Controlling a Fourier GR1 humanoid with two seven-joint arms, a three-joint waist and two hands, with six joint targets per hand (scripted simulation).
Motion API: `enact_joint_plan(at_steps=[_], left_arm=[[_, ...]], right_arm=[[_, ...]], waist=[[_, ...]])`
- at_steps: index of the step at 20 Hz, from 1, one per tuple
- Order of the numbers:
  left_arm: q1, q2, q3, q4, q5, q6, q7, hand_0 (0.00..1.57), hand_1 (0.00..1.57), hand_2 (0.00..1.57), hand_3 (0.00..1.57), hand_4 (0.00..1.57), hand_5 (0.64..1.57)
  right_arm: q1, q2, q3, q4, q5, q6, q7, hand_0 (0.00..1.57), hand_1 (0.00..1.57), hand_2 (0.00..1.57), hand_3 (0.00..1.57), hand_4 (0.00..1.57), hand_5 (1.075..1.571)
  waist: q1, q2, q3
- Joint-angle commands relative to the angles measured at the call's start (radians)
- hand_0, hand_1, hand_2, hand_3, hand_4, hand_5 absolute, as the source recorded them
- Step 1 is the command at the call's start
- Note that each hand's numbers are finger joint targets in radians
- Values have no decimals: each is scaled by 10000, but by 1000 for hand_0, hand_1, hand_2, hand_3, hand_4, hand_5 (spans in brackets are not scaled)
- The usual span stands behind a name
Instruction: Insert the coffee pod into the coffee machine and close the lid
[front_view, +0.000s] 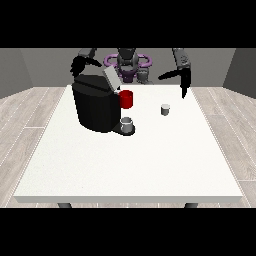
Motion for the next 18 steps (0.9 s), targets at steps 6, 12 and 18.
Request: enact_joint_plan(at_steps=[6,12,18], left_arm=[[-1160,293,240,2695,-674,171,-834,0,0,0,0,0,1571],[-1882,81,-453,3065,-1594,574,-218,0,0,0,0,0,1571],[-2051,-196,-958,3782,-2456,889,-376,105,105,502,0,0,1571]], right_arm=[[-678,-58,72,-200,130,-207,864,0,0,0,0,352,1571],[-1298,-59,-339,1161,213,-404,284,0,0,0,0,371,1571],[-1389,37,-254,1631,572,-746,581,0,0,0,0,424,1571]], waist=[[-182,681,-4],[117,912,1],[248,570,2]])
